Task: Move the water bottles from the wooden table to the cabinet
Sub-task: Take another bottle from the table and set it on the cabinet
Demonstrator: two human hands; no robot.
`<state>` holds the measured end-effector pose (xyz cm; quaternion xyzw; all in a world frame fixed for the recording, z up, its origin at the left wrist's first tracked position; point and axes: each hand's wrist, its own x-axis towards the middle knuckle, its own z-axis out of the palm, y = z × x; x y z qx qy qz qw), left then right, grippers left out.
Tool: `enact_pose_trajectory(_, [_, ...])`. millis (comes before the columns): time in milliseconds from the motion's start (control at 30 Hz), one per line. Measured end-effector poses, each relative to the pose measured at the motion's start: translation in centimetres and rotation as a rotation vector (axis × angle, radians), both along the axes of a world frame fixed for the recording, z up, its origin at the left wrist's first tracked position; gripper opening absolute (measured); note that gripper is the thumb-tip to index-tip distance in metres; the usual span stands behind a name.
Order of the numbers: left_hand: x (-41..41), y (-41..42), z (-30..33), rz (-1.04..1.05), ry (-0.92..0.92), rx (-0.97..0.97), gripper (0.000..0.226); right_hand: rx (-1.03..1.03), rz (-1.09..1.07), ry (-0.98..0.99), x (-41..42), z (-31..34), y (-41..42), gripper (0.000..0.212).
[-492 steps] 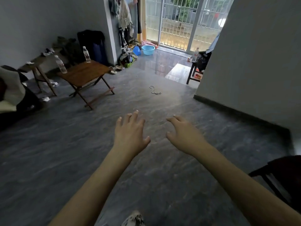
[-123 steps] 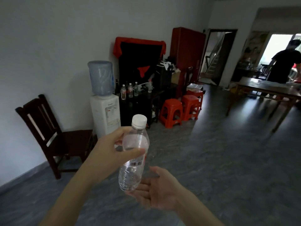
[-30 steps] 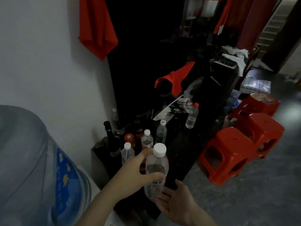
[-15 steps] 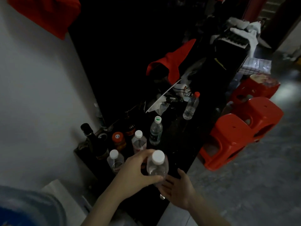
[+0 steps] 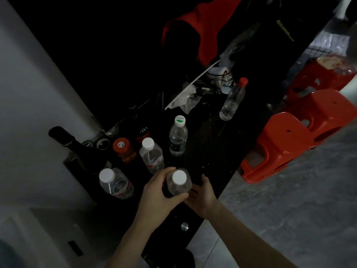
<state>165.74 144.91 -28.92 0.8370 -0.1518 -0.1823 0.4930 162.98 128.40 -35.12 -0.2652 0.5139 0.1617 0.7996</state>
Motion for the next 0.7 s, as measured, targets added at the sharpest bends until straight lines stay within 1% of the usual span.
enact_pose_trajectory(133, [0.3, -1.1, -1.1, 0.12, -0.001, -0.018, 0.065, -0.049, 0.023, -0.056, 0.2, -0.3, -0.7, 0.077])
enact_pose_trajectory(233, [1.1, -1.4, -1.4, 0.163, 0.006, -0.001, 0.063, -0.06, 0.068, -0.071, 0.5, 0.3, -1.3, 0.077])
enact_pose_trajectory(400, [1.3, -2.1, -1.8, 0.15, -0.021, 0.065, 0.061, -0.062, 0.159, -0.138, 1.0, 1.5, -2.0, 0.076])
enact_pose_trajectory(533, [1.6, -2.4, -1.8, 0.152, 0.0, 0.077, 0.064, -0.098, 0.212, -0.161, 1.1, 2.6, -2.5, 0.074])
enact_pose_trajectory(700, [1.6, -1.8, -0.3, 0.112, 0.025, 0.129, 0.071, -0.218, 0.32, -0.175, 0.6, 4.8, -3.6, 0.065])
